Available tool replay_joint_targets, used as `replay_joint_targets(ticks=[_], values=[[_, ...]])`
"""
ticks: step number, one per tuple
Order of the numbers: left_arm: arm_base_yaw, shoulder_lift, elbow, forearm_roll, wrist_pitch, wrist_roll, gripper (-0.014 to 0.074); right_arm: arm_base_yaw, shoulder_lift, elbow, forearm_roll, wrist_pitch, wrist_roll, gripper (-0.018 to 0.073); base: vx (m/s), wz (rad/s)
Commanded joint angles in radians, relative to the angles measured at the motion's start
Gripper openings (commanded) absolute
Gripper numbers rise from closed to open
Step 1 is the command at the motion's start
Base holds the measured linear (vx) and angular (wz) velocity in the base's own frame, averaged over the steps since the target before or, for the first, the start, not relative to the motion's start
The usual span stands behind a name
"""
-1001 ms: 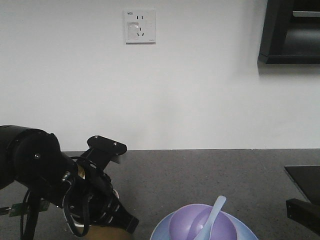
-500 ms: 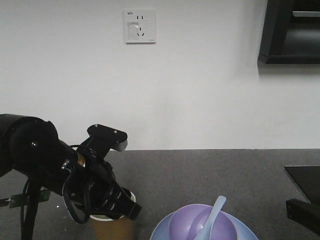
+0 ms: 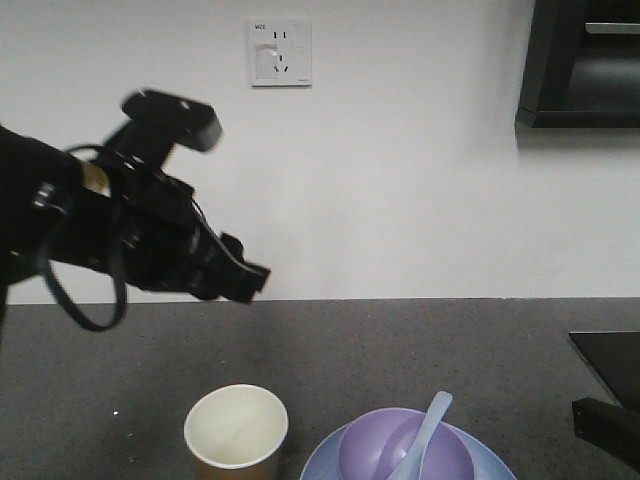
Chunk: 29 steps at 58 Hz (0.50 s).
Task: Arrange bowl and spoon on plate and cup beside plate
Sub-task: 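Release the cup on the counter and lift the left gripper away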
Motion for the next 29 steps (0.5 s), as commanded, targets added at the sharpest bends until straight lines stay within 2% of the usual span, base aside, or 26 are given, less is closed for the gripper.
replay_joint_targets(ticks=[1,7,20,24,29], values=[[-0.005,-0.155,0.022,0.08,-0.201,0.006,0.0407,-0.007,-0.002,-0.025,0.006,-0.071,-0.008,0.0469,0.0,0.0],[-0.004,-0.326,0.198,0.194,-0.348,-0.045,0.0357,-0.007,-0.002,-0.025,0.006,-0.071,-0.008,0.0469,0.0,0.0],[-0.004,-0.636,0.656,0.413,-0.684,-0.267,0.0285,-0.007,-0.002,-0.025,0.009,-0.069,-0.008,0.0469,0.0,0.0],[-0.004,-0.694,0.714,0.422,-0.715,-0.306,0.026,-0.007,-0.002,-0.025,0.009,-0.068,-0.008,0.0469,0.0,0.0],[-0.004,-0.754,0.753,0.42,-0.676,-0.326,0.0226,-0.007,-0.002,-0.025,0.009,-0.068,-0.008,0.0469,0.0,0.0]])
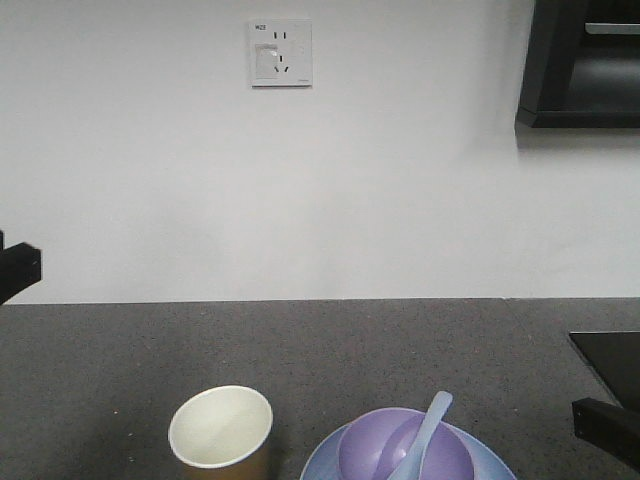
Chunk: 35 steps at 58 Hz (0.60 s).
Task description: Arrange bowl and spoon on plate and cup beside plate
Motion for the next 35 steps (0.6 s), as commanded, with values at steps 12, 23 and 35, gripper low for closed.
replay_joint_targets(ticks=[12,23,35], values=[[-0.004,-0.112,0.007,0.009,-0.023,-0.032,0.022,-0.007,-0.002,-0.025,0.009,-0.068,-0.008,0.0469,0.0,0.0],[-0.004,-0.11,0.007,0.009,-0.023,-0.032,0.022,-0.007,-0.002,-0.025,0.009,-0.068,-0.008,0.0469,0.0,0.0],[-0.004,-0.109,0.007,0.009,-0.023,-0.032,0.0219,-0.007,-0.002,-0.025,0.009,-0.068,-0.008,0.0469,0.0,0.0]])
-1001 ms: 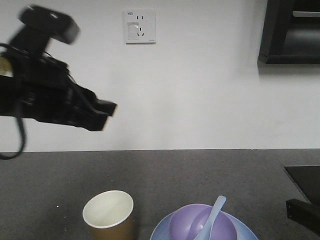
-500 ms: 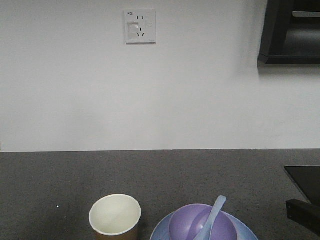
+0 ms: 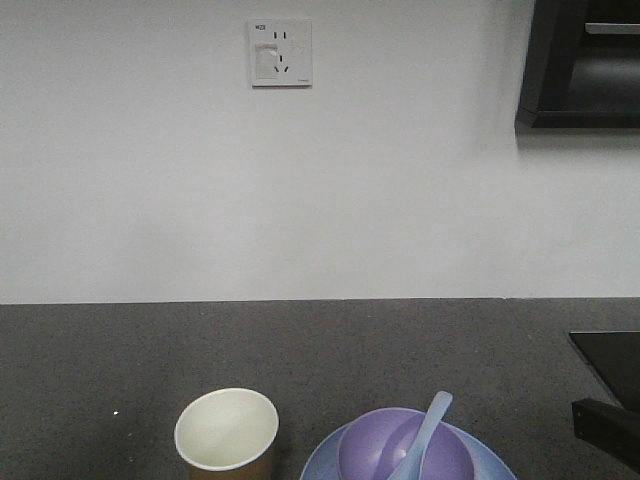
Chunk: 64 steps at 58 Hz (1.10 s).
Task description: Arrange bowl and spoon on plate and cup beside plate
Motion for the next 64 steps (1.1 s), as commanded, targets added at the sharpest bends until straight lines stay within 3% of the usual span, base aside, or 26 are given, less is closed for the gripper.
replay_joint_targets(ticks=[1,8,13,17,30,48,64], values=[[-0.004,-0.003,-0.026,0.005,-0.072,-0.007,0.0219,-0.007,-0.002,-0.025,0.009,-0.069,-0.008,0.0469,0.0,0.0],[0.036,-0.039,0.015,0.005,-0.108,-0.001,0.0183,-0.007,-0.002,-0.025,0.009,-0.069,-0.008,0.0469,0.0,0.0],[0.132,-0.1,0.1,0.005,-0.205,-0.001,0.0087,-0.007,-0.002,-0.025,0.009,-0.069,-0.008,0.0469,0.0,0.0],[0.25,-0.176,0.231,-0.013,-0.301,-0.001,-0.0008,-0.007,-0.002,-0.025,0.009,-0.069,-0.008,0.0469,0.0,0.0],[0.476,-0.405,0.553,-0.189,-0.333,0.001,-0.0007,-0.007,-0.002,-0.025,0.009,-0.069,-0.008,0.0469,0.0,0.0],[0.574,-0.632,0.934,-0.233,-0.392,0.0,-0.0007,-0.007,-0.002,-0.025,0.009,-0.069,-0.008,0.0469,0.0,0.0],[0.573,-0.65,0.93,-0.232,-0.316,-0.001,-0.0007,-0.007,-0.002,-0.025,0.009,-0.069,-0.008,0.0469,0.0,0.0]])
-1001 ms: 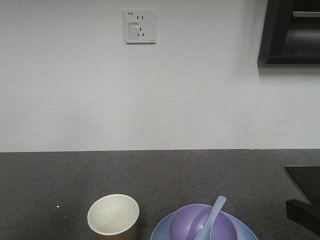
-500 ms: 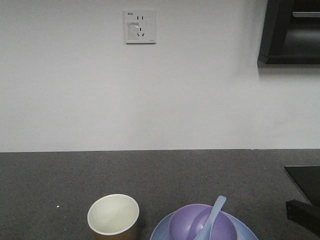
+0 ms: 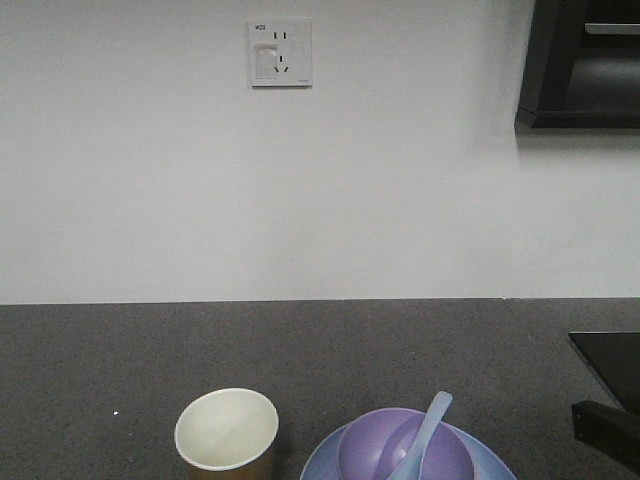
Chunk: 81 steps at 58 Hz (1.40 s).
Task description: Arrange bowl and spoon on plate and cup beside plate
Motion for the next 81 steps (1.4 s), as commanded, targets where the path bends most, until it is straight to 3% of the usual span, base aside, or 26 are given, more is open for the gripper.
replay_joint_targets(ticks=[1,37,45,58,71,76,81], values=[[0.0,-0.004,0.021,-0.01,-0.069,-0.003,-0.0007,-0.007,-0.002,-0.025,0.01,-0.075,-0.008,0.0469,0.0,0.0],[0.0,-0.004,0.021,-0.01,-0.069,-0.003,-0.0007,-0.007,-0.002,-0.022,0.012,-0.078,-0.008,0.0469,0.0,0.0],[0.0,-0.004,0.021,-0.01,-0.069,-0.003,-0.0007,-0.008,-0.046,0.04,-0.019,-0.155,-0.007,0.0454,0.0,0.0],[0.0,-0.004,0.021,-0.01,-0.069,-0.003,-0.0007,-0.09,-0.272,0.343,-0.074,-0.433,0.138,0.0263,0.0,0.0],[0.0,-0.004,0.021,-0.01,-0.069,-0.003,-0.0007,-0.139,-0.499,0.655,-0.399,-0.613,0.204,0.0045,0.0,0.0],[0.0,-0.004,0.021,-0.01,-0.069,-0.003,-0.0007,-0.139,-0.58,0.739,-0.449,-0.65,0.207,-0.0016,0.0,0.0],[0.0,-0.004,0.021,-0.01,-0.069,-0.003,-0.0007,-0.139,-0.666,0.823,-0.448,-0.683,0.207,-0.0015,0.0,0.0]])
